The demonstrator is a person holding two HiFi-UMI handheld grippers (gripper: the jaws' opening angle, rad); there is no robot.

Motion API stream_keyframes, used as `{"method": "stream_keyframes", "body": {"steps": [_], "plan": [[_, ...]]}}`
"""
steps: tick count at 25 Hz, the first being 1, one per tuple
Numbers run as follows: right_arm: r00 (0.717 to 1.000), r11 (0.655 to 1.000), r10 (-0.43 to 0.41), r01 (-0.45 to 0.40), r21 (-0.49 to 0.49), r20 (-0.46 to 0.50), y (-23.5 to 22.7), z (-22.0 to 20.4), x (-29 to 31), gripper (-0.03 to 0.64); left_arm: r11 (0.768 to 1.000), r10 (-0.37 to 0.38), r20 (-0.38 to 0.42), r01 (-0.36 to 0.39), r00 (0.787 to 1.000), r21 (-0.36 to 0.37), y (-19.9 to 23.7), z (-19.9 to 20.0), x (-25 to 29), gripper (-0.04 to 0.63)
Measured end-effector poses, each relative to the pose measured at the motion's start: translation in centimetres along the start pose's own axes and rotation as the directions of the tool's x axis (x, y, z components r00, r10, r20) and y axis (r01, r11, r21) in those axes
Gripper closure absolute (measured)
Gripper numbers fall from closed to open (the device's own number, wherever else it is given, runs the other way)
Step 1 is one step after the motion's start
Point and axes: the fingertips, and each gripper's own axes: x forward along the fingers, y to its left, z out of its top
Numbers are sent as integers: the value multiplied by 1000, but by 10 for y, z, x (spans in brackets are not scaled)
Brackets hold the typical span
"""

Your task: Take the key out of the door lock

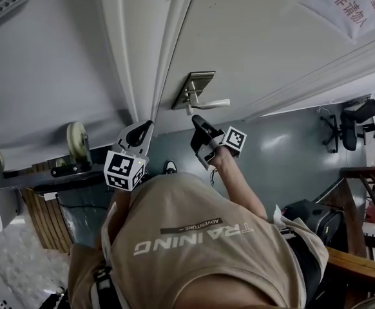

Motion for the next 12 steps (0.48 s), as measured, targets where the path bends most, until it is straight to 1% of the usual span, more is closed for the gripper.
{"method": "stream_keyframes", "body": {"steps": [3,5,6,7,8,10,12], "plan": [[1000,1000,-22,22,4,5,-5,1,1,598,1000,-14,-7,14,1000,3,-2,-1,5,586],[1000,1000,-21,21,9,0,-8,0,2,596,1000,-28,-9,28,1000,-2,-4,-1,9,586],[1000,1000,-15,15,11,-6,-8,-1,4,578,999,-33,-10,33,999,-7,-5,-1,10,586],[1000,1000,-11,11,12,-10,-8,-3,7,520,999,-37,-10,37,999,-10,-6,-1,10,586],[1000,1000,-16,16,11,-6,-9,-3,9,494,999,-38,-11,38,999,-11,-7,-1,11,586],[999,999,-38,38,10,13,-12,-1,10,495,999,-39,-15,39,999,-14,-8,-3,12,586],[999,999,-37,36,37,25,-14,0,11,495,999,-42,-22,41,999,-16,-9,-5,14,586]]}}
